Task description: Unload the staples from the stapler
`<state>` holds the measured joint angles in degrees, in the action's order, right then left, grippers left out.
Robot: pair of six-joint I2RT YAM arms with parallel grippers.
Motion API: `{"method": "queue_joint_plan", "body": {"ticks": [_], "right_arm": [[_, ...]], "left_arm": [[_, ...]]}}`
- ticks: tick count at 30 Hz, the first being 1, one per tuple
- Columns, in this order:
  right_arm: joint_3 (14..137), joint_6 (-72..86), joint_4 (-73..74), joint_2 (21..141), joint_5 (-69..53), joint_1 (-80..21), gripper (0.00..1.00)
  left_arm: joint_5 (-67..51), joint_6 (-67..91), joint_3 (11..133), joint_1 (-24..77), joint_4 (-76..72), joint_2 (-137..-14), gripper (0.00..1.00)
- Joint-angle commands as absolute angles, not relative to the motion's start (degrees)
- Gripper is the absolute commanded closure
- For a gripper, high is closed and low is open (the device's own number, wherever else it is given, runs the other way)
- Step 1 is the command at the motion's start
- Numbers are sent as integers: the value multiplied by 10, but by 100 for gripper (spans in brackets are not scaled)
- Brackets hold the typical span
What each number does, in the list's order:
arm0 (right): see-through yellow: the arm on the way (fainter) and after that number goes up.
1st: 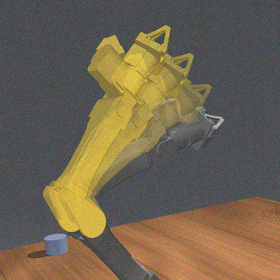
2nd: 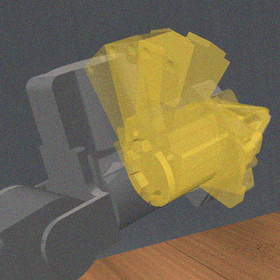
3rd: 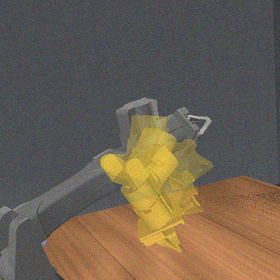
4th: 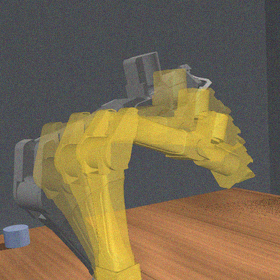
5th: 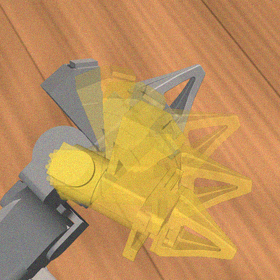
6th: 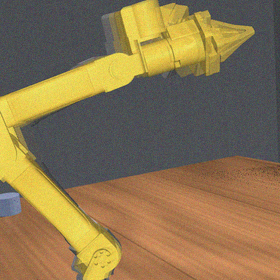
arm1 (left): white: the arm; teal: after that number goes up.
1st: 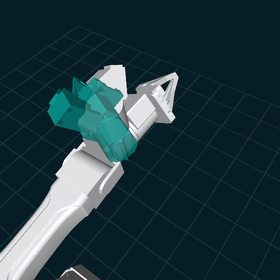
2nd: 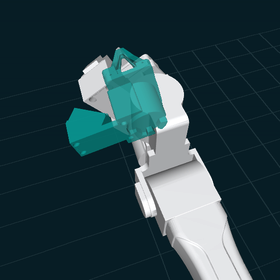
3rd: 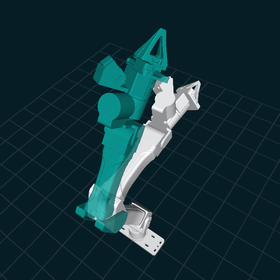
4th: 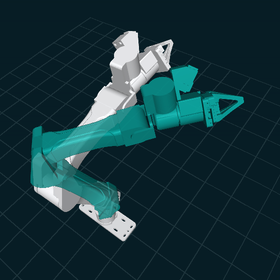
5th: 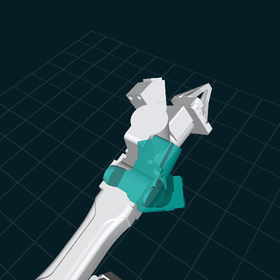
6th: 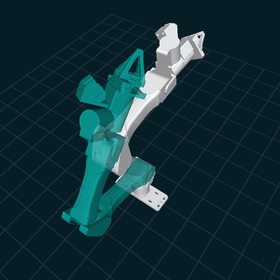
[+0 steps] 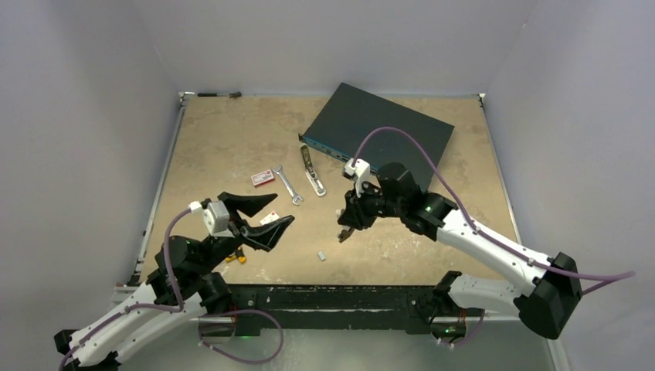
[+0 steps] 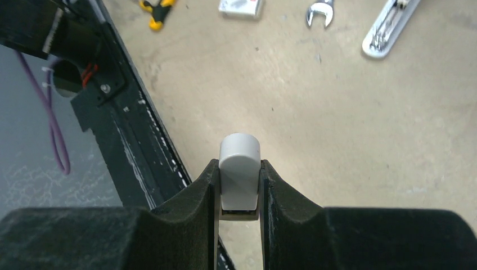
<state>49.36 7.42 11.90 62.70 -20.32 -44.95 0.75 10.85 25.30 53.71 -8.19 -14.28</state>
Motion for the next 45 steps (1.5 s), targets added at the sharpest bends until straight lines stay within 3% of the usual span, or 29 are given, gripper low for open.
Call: {"method": "queue_joint_plan", "body": {"ticks": [1,45], "right_arm": [[538,86,184,658,-166,-449,100],[771,81,452,1026,-73,-587,100]], "left_arm": [[26,99,265,539,-67,-135,34],[49,102,265,539,-22,-90,34]]}}
